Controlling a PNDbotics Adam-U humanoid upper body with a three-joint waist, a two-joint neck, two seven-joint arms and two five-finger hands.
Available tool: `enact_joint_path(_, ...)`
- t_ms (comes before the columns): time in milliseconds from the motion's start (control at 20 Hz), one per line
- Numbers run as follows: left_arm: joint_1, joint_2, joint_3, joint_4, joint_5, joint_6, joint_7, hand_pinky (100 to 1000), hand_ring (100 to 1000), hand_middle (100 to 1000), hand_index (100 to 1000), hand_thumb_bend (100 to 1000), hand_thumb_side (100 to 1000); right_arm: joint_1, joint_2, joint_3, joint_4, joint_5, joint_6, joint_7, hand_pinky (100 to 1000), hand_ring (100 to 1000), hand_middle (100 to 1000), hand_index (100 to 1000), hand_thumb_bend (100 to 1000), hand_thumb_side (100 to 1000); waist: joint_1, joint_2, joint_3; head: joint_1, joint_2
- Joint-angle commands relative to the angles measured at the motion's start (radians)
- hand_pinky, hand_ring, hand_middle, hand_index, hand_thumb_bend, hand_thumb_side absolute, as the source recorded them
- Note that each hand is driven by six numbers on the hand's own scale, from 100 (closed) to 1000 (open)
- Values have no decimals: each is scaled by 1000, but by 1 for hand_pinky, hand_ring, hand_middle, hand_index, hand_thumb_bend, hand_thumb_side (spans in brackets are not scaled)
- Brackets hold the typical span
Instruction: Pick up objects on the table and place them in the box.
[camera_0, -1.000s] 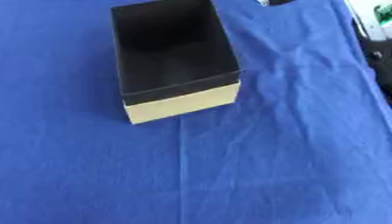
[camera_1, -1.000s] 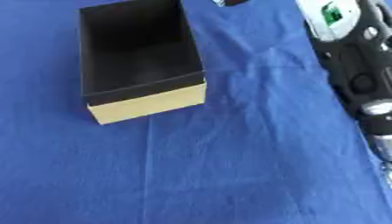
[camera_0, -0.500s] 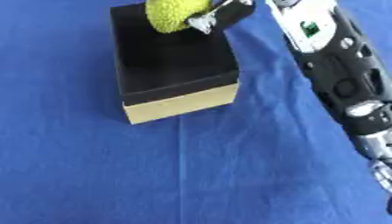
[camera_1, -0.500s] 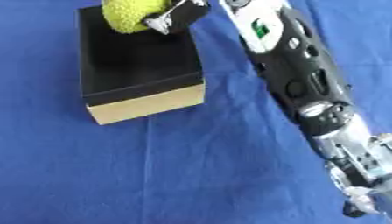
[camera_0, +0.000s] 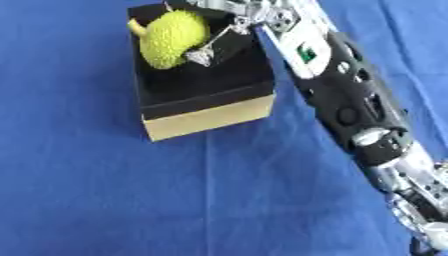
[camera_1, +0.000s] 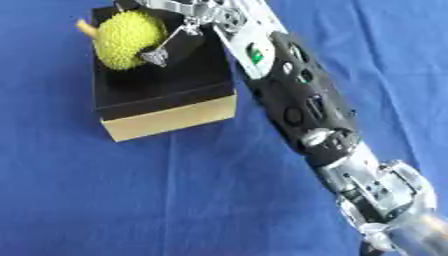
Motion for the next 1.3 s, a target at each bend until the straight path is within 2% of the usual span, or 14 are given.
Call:
enact_joint_path(50,-5,13,5,-15,0,-1,1,459,755,689,677,890,806,-30,5,-17,17,23,-12,11,750,640,529,699,100,136,7,-196,2,1,2)
enact_joint_path(200,-5,12,6,-15,0,0,1,458,755,689,677,891,806,-30,7,-17,22,48,-20,11,769,684,572,736,100,163,7,-195,1,1,1)
enact_joint_path(300,-4,12,6,-15,0,0,1,458,755,689,677,891,806,-29,6,-14,21,67,-27,14,798,755,663,800,195,161,8,-194,0,2,1)
enact_joint_path(350,-4,12,6,-15,0,0,1,458,755,689,676,891,806,-28,6,-11,20,74,-36,22,833,816,748,845,263,118,8,-194,0,2,1)
enact_joint_path(400,-4,12,6,-15,0,0,1,458,755,689,677,891,806,-29,7,-8,17,81,-48,33,854,847,785,862,286,100,8,-194,-1,2,0)
enact_joint_path(500,-4,12,6,-15,0,0,1,459,755,689,677,892,806,-29,7,-12,6,92,-74,56,875,880,822,894,266,100,9,-194,-2,1,1)
enact_joint_path(600,-3,11,7,-15,-1,1,1,458,755,689,676,893,806,-28,7,-27,-8,100,-95,64,882,888,833,915,245,100,9,-194,-3,1,1)
enact_joint_path(650,-3,11,8,-15,-1,1,1,458,755,689,676,892,806,-26,6,-36,-16,100,-99,62,882,890,840,927,206,100,9,-194,-4,1,0)
enact_joint_path(700,-2,11,9,-15,-1,1,1,458,755,689,676,893,806,-24,4,-43,-26,99,-100,57,880,889,837,928,244,100,9,-194,-4,1,0)
enact_joint_path(950,0,11,10,-15,-1,1,1,458,755,689,676,893,806,-18,-5,-72,-98,89,-77,23,873,880,829,921,240,100,11,-193,-7,4,3)
enact_joint_path(1100,0,11,10,-15,-1,1,1,459,754,689,677,892,807,-11,-21,-99,-164,61,-41,-16,866,866,813,914,212,100,12,-193,-9,7,4)
enact_joint_path(1300,0,15,13,-15,-3,-1,1,462,753,688,678,890,807,1,-74,-132,-264,-28,46,-108,855,842,794,907,217,100,12,-195,-12,18,9)
